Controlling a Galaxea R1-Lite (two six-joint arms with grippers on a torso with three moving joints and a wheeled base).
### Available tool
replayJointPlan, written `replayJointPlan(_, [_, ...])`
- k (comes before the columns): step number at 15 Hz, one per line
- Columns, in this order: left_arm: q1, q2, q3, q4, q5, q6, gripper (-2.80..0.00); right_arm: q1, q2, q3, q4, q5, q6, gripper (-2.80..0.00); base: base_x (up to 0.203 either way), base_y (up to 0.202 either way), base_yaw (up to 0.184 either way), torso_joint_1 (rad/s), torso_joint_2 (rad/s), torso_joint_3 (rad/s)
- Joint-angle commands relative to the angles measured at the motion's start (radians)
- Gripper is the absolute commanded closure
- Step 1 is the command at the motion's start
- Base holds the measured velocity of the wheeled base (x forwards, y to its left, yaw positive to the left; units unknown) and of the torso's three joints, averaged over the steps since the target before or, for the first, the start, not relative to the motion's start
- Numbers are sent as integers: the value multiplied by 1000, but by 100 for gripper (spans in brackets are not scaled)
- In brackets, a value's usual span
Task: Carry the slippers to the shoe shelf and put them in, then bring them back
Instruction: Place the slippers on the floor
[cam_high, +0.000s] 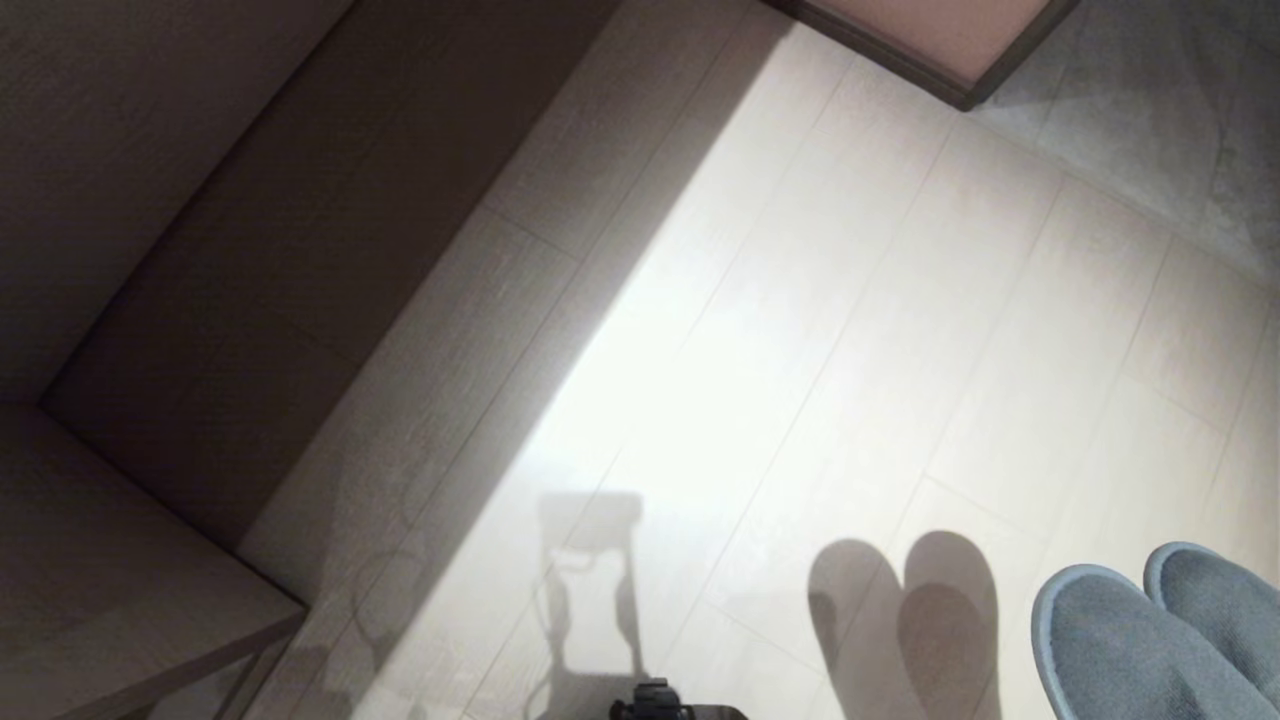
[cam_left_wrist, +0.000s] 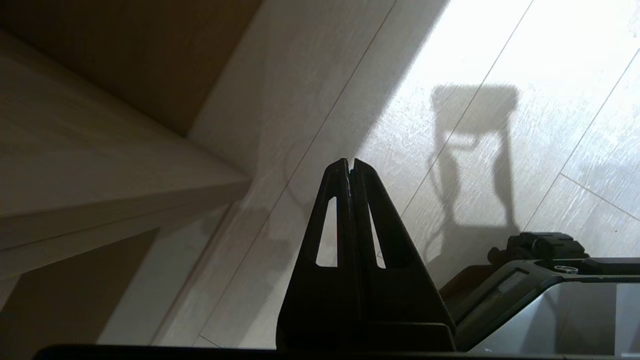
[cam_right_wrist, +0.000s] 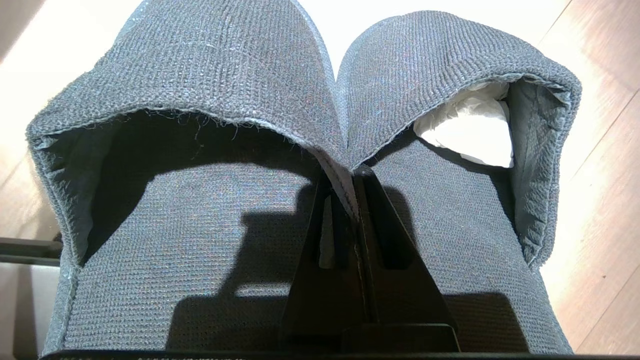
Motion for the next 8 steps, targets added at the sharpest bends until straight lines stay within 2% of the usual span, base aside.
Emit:
replayJointPlan(1, [0, 2, 2, 0, 0, -1, 0, 0, 0, 0, 0, 3, -1, 0, 0, 0, 0, 0, 2, -195])
replayJointPlan(8, [0, 2, 2, 0, 0, -2, 0, 0, 0, 0, 0, -2, -2, 0, 0, 0, 0, 3, 2, -196])
